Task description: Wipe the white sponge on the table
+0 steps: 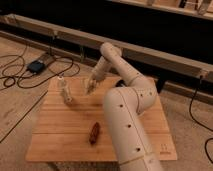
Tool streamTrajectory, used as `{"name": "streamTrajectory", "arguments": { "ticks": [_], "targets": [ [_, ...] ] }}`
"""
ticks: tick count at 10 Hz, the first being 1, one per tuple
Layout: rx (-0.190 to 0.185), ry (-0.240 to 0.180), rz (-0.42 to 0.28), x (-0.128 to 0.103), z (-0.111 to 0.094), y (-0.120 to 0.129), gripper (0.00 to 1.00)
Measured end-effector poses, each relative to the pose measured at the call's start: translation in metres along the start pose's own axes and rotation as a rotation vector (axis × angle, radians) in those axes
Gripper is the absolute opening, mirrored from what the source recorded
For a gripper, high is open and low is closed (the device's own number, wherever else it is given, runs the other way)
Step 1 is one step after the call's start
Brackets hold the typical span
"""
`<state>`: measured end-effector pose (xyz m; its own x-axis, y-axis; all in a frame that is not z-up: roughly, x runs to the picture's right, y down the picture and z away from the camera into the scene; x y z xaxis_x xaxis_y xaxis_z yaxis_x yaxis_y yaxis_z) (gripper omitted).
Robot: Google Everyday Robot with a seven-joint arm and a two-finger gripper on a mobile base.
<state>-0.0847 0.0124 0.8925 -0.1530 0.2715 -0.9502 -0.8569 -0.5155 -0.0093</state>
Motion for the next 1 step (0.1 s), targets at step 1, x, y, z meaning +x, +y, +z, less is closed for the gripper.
{"name": "streamTrajectory", "arguments": {
  "ticks": [1],
  "targets": [
    [0.0,0.0,0.001,-0.0002,-0.0004,-0.0006,0.04]
  ]
}}
